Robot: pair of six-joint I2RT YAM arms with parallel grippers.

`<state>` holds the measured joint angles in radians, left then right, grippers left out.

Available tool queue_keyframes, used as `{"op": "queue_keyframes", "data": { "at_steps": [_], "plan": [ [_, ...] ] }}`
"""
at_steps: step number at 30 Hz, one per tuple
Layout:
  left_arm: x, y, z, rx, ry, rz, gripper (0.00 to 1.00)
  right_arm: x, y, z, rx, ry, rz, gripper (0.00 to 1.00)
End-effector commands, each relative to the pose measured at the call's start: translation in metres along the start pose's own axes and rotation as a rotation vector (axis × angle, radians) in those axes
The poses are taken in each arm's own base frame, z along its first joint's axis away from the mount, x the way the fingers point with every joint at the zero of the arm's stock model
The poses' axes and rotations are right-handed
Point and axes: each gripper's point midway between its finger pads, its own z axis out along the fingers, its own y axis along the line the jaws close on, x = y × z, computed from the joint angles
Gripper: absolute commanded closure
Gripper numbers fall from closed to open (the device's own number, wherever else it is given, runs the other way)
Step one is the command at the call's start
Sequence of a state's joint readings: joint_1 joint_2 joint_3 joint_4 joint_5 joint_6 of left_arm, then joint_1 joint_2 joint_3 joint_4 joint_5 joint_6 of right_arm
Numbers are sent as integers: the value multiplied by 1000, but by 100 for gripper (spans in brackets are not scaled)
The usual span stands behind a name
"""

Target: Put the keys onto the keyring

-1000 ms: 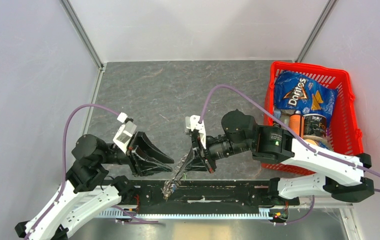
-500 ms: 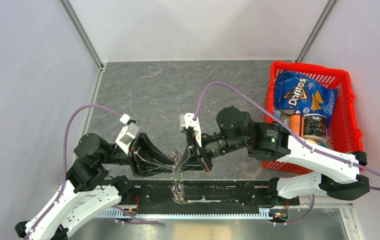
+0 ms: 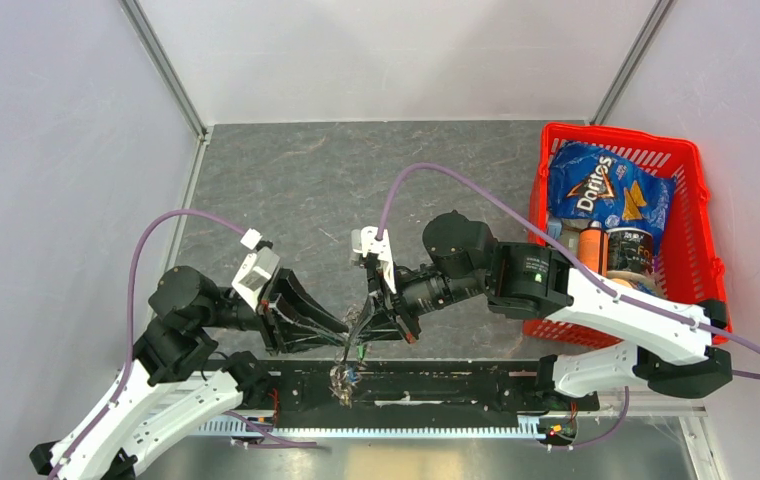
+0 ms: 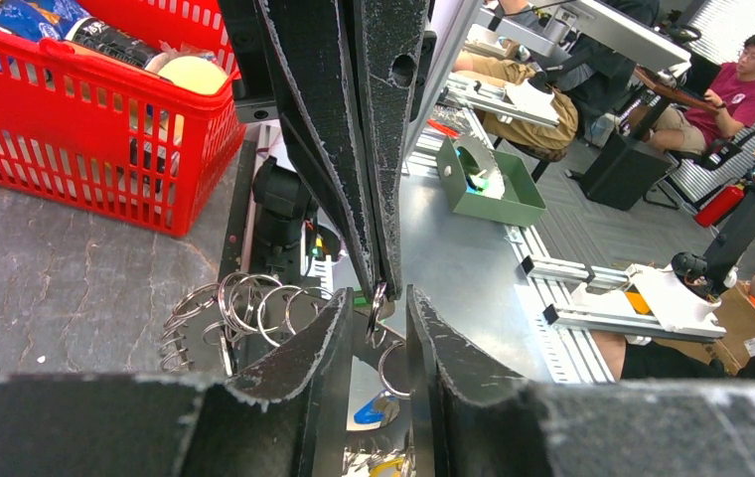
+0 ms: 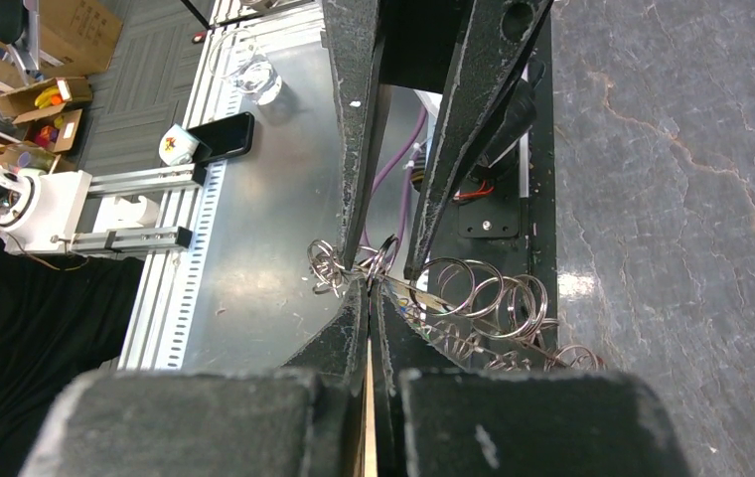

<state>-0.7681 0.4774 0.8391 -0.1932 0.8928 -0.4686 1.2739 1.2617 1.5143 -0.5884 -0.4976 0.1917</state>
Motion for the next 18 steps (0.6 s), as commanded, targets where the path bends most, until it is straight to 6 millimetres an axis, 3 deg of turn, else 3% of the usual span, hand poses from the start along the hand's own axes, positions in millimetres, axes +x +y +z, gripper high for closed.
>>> {"op": "queue_keyframes", "data": {
  "at_steps": [1, 12, 18],
  "plan": [
    [-9, -7, -1, 25, -1, 52, 69, -31, 13, -8, -30, -83, -42, 100],
    [-9, -4, 2, 28, 10, 42, 78, -31, 13, -7, -33, -74, -44, 100],
    [-6, -3, 4, 34, 22, 31, 94, -32, 14, -8, -33, -76, -50, 100]
  ]
}}
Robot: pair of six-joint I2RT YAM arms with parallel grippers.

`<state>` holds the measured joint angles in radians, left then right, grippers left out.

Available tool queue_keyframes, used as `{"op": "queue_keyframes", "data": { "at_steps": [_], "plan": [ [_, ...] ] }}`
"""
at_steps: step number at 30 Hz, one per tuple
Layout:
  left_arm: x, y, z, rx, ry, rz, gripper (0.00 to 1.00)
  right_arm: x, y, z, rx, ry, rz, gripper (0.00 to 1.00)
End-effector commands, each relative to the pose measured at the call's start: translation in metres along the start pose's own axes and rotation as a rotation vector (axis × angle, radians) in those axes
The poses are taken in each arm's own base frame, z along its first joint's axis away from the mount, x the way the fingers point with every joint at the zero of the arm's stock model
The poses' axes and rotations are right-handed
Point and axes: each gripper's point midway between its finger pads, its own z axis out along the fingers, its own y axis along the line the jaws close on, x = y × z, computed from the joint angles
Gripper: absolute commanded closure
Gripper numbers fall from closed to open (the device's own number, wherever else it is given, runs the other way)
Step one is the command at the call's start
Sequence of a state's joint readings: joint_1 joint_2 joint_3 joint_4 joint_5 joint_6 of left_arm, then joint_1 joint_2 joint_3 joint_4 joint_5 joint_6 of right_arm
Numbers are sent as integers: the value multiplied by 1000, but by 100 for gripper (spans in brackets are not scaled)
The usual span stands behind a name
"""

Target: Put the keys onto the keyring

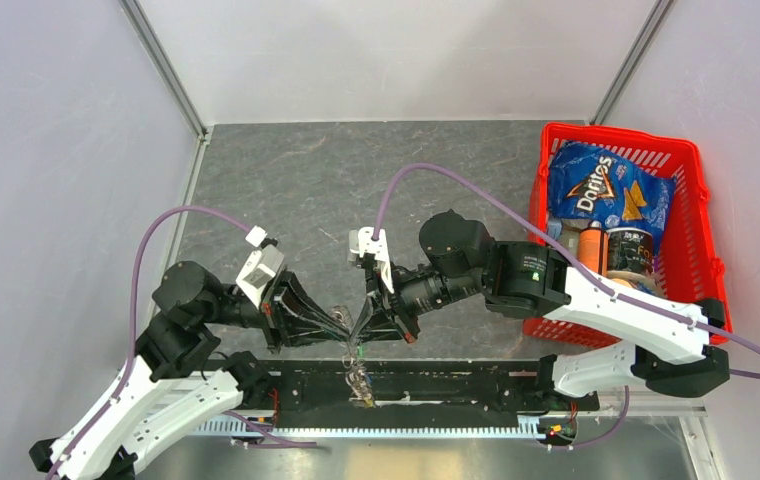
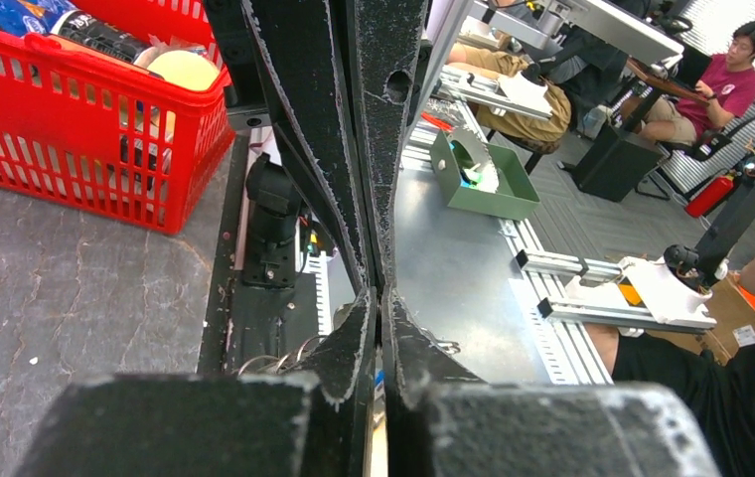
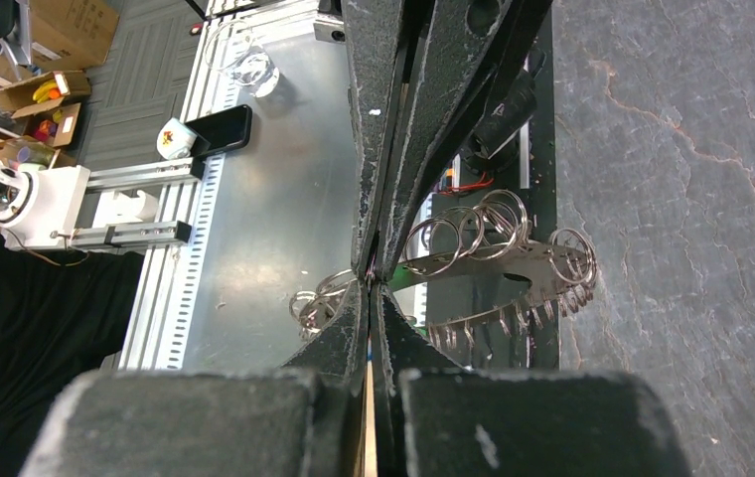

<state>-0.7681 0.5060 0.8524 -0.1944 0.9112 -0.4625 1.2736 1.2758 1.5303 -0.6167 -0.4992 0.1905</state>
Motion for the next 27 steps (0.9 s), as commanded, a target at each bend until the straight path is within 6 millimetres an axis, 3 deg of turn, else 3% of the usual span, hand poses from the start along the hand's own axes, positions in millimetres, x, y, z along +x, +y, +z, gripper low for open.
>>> {"op": "queue_keyframes", "data": {
  "at_steps": [1, 10, 13, 16, 27],
  "plan": [
    [-6, -3, 1, 15, 5, 33, 96, -35, 16, -10, -37, -100, -62, 100],
    [-13, -1, -3, -27, -40, 83, 98, -45, 13, -13, -5, -143, -70, 100],
    [-24, -6, -5, -31, -82, 117, 98, -46, 13, -16, 0, -161, -69, 77],
    [-35, -11, -7, -32, -135, 145, 98, -46, 14, -18, -2, -176, -74, 66],
    [-47, -21, -7, 4, -183, 162, 98, -51, 18, -23, -6, -206, -87, 59]
  ]
}}
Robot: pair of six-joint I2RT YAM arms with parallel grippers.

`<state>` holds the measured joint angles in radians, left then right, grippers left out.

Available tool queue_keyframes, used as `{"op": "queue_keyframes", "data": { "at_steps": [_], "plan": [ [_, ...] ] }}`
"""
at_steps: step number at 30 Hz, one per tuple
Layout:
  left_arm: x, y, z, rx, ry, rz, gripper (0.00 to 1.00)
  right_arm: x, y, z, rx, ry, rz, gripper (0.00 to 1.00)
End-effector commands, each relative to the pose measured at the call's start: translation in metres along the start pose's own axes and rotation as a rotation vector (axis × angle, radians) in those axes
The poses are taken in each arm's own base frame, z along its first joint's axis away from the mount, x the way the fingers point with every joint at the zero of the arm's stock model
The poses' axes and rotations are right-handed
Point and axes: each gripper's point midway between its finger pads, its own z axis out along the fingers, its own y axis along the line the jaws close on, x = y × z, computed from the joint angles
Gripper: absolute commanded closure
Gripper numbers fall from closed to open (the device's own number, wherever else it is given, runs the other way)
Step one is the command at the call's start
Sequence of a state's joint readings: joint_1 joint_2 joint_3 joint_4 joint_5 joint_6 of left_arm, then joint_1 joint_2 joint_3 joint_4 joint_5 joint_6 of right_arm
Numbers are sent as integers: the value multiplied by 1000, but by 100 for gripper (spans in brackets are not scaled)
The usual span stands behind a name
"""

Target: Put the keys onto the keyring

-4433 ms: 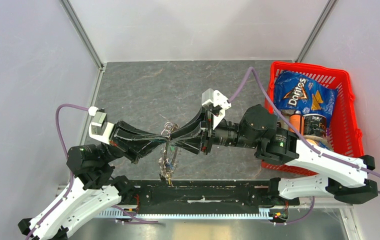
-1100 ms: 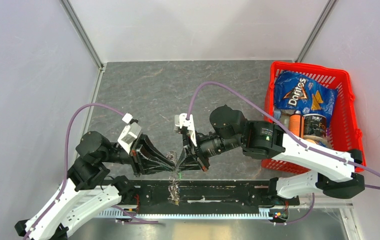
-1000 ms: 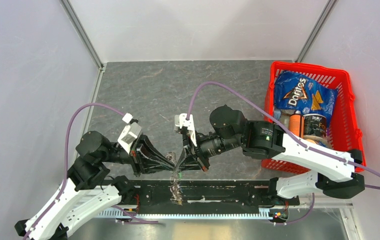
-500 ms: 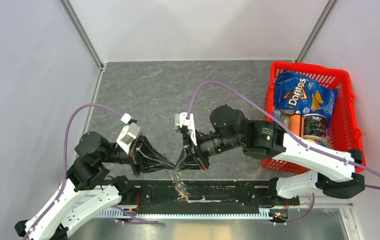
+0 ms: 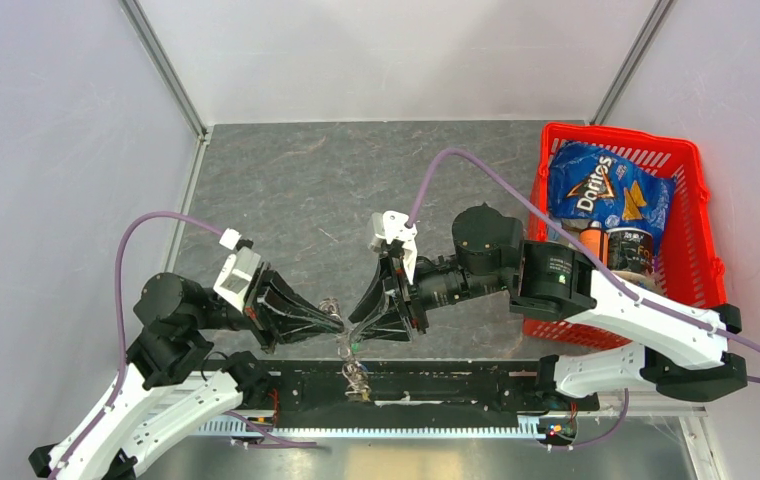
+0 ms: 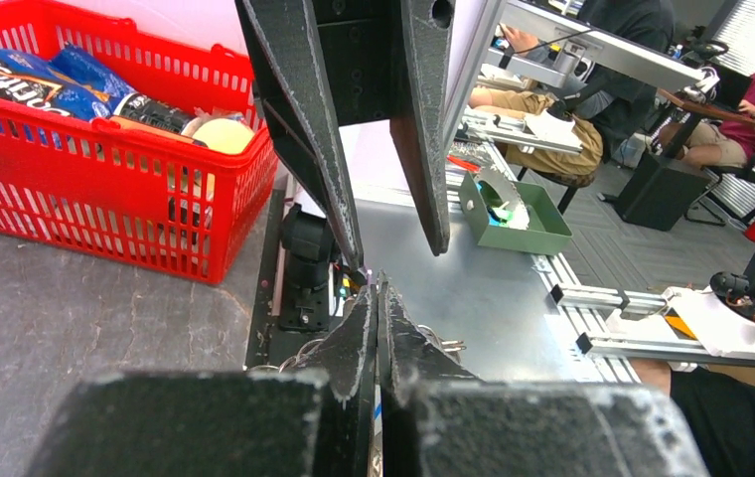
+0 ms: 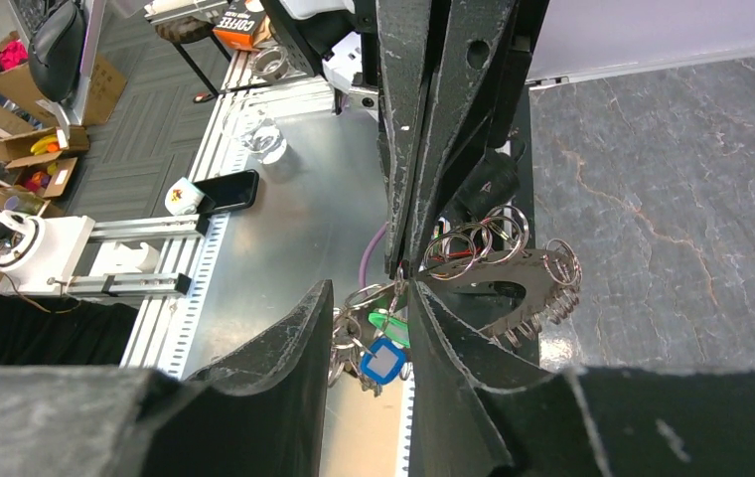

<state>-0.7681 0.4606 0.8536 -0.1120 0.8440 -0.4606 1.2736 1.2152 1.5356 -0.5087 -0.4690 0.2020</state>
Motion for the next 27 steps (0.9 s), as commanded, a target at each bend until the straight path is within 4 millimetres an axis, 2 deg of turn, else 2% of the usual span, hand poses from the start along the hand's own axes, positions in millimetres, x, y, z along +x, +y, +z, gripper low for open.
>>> {"op": "queue_keyframes", "data": {
  "at_steps": [1, 22, 27],
  "plan": [
    [-26, -12, 0, 27, -84, 60, 98, -13, 3, -2, -3, -48, -17, 59],
    [-36, -13, 1, 29, -120, 76, 98, -1, -5, 1, 22, -12, -21, 67],
    [-37, -14, 1, 31, -123, 75, 98, -1, -3, 1, 9, -8, -21, 87]
  ]
}}
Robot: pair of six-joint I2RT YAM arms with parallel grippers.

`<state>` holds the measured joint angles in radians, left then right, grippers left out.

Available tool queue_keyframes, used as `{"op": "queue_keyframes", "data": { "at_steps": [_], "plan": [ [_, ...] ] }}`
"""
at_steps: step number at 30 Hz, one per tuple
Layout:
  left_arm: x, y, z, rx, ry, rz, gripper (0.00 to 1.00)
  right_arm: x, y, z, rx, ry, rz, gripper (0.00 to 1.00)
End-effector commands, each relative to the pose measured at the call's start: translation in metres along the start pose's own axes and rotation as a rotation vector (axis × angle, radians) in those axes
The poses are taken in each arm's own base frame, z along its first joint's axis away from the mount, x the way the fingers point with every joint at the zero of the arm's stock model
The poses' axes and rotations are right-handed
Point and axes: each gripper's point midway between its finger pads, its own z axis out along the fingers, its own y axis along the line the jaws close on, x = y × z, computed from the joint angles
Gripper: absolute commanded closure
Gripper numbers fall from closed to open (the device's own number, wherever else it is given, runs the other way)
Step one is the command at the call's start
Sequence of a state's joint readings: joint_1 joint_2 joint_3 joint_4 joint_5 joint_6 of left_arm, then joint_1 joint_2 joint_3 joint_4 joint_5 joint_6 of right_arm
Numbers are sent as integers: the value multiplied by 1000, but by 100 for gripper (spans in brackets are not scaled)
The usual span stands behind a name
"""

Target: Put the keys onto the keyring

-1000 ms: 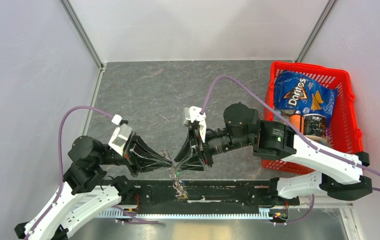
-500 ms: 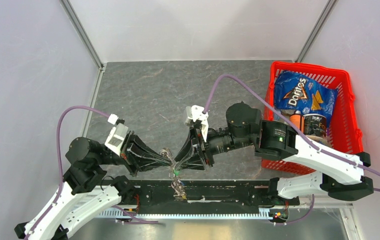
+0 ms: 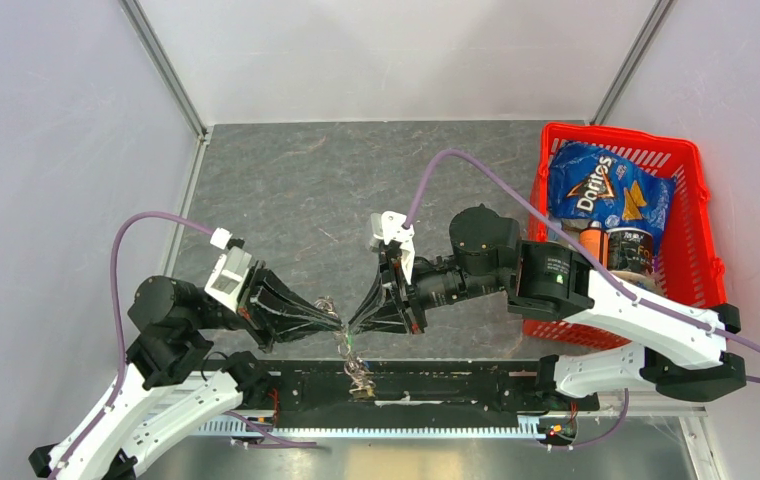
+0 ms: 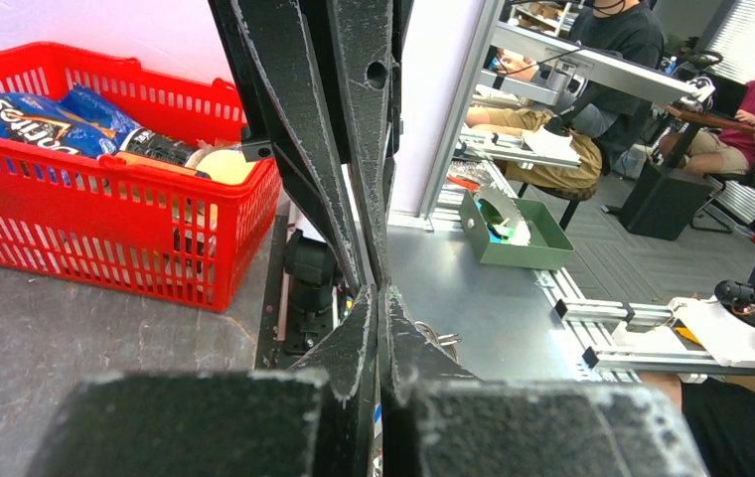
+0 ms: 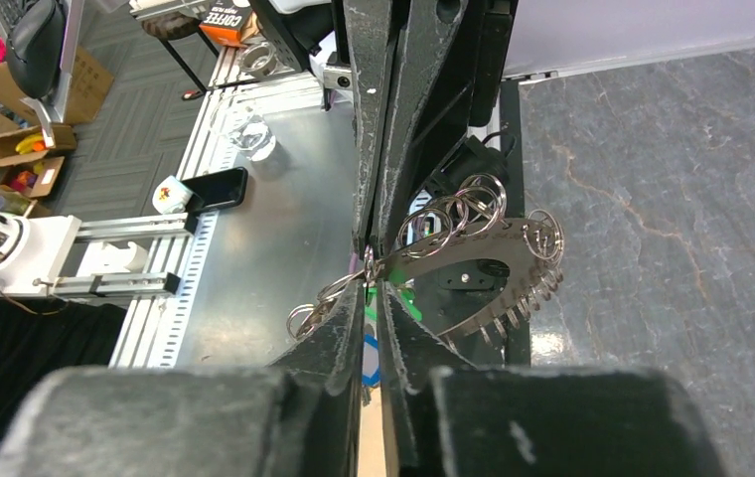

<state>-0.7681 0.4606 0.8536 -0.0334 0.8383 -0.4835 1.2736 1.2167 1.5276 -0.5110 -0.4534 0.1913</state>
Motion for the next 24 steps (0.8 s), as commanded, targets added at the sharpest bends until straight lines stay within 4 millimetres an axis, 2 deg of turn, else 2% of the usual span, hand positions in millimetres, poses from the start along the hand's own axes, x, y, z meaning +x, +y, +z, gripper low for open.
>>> {"op": "queue_keyframes", "data": {
  "at_steps": [1, 5, 9, 24],
  "plan": [
    [-24, -8, 1, 11, -75, 42, 98, -4, 2, -1, -9, -16, -17, 91],
    [-26, -8, 1, 10, -82, 45, 98, -3, 2, 1, -12, -9, -13, 92],
    [-27, -9, 1, 11, -88, 46, 98, -3, 2, 2, -15, -7, -15, 100],
    [-34, -6, -2, -31, -126, 69, 98, 10, 5, 7, -38, 13, -13, 100]
  ]
}}
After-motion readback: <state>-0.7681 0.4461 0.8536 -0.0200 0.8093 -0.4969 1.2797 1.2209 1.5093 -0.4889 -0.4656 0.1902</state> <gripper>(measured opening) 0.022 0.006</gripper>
